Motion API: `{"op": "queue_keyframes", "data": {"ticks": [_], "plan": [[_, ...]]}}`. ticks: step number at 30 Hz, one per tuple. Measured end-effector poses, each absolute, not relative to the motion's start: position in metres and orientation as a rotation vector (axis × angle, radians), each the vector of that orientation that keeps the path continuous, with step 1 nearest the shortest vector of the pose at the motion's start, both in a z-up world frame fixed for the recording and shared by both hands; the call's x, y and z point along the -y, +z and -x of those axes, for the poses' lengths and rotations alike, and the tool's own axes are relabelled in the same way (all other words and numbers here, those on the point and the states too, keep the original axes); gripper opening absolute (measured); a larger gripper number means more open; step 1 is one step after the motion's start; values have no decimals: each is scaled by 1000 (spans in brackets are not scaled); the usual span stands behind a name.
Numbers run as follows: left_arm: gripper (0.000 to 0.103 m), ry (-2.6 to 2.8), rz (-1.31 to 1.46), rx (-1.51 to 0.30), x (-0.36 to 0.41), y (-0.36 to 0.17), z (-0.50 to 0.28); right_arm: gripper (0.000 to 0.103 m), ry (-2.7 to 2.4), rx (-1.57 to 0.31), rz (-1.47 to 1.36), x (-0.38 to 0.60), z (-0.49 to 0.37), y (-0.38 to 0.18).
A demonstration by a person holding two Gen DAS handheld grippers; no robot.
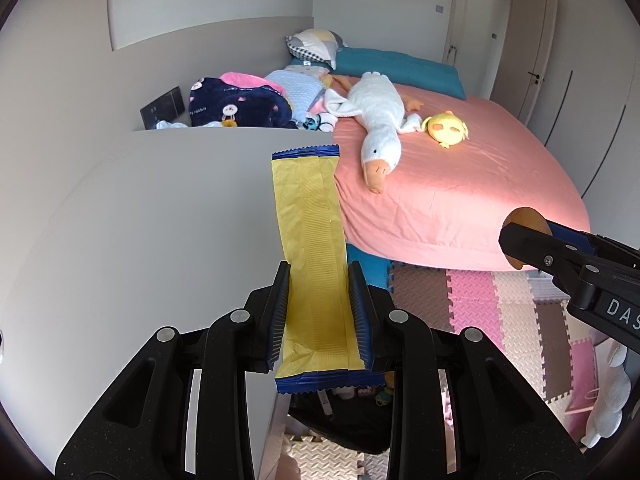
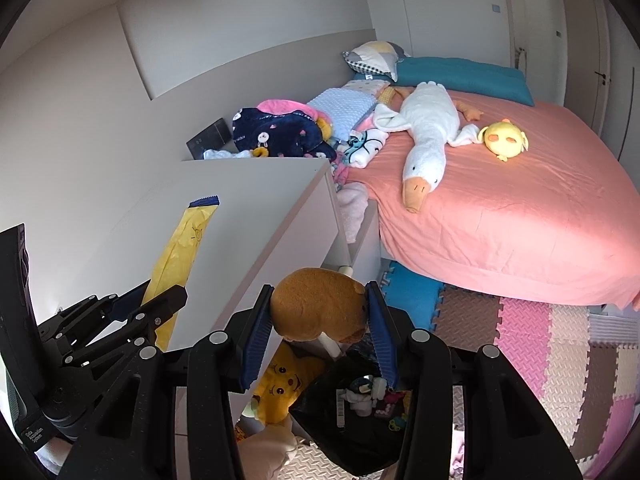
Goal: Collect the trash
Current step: 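Carry the snack bar and orange plush toy off the desk over the black bin, then open both tools to drop the snack bar and plush toy into the bin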
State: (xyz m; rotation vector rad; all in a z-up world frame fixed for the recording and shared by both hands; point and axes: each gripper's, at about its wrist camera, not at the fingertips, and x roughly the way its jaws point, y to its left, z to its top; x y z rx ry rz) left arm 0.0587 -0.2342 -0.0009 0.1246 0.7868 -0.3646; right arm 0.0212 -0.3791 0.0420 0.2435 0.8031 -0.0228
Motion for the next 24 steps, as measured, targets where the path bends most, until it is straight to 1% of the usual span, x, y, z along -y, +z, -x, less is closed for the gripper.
{"op": "queue_keyframes", "data": {"ticks": [24], "plan": [[29,-484,-196,-829,290,-15,-42,47,-136,-786,-317,440,4,38]]}}
